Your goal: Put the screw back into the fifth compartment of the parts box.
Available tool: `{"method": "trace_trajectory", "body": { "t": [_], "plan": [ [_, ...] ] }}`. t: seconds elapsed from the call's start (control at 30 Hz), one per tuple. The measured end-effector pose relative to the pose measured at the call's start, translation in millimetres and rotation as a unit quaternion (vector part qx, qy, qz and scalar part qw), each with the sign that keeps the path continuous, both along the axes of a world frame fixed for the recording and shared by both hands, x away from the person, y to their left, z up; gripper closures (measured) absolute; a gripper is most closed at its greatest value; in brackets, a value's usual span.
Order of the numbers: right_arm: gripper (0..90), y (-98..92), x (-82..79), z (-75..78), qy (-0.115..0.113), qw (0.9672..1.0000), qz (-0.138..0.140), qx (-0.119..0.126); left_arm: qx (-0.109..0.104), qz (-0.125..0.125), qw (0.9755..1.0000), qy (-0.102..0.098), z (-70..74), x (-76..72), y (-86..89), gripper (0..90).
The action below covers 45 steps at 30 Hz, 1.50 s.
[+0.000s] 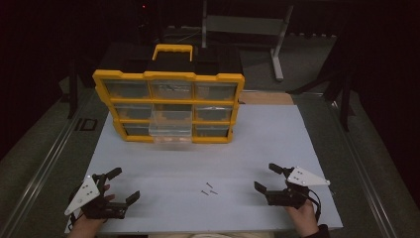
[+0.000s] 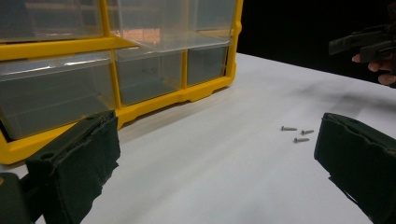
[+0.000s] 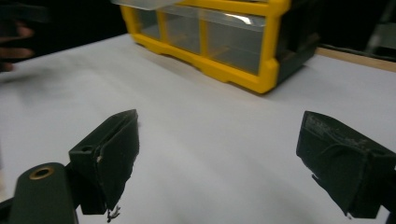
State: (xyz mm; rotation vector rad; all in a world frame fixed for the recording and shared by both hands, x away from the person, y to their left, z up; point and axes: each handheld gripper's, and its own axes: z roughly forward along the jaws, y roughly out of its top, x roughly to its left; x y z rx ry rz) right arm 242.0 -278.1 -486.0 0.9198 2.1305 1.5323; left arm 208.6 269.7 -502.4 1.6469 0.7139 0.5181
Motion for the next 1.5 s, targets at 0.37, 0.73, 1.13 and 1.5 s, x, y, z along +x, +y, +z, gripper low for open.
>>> {"method": "trace_trajectory", "body": {
  "t": [0.37,0.73,1.13,1.5],
  "plan": [
    [13.6,20.2,11.4,10.2,0.025,0.9988,0.042,-0.008,0.001,-0.002,1.0000,0.004,-0.6,0.6,-0.8,1.2],
    [14.1,44.9,23.1,17.3,0.026,0.9967,0.077,-0.006,0.005,-0.006,0.9999,0.008,-1.3,1.3,-2.2,1.1],
    [19.2,79.6,33.7,20.5,0.033,0.9920,0.119,-0.025,0.004,-0.006,0.9999,0.010,-1.6,1.4,-2.4,1.1],
    [35.1,113.1,40.3,9.7,0.050,0.9815,0.174,-0.063,0.005,-0.006,0.9999,0.011,-1.6,1.1,-2.2,1.1]
  ]
}}
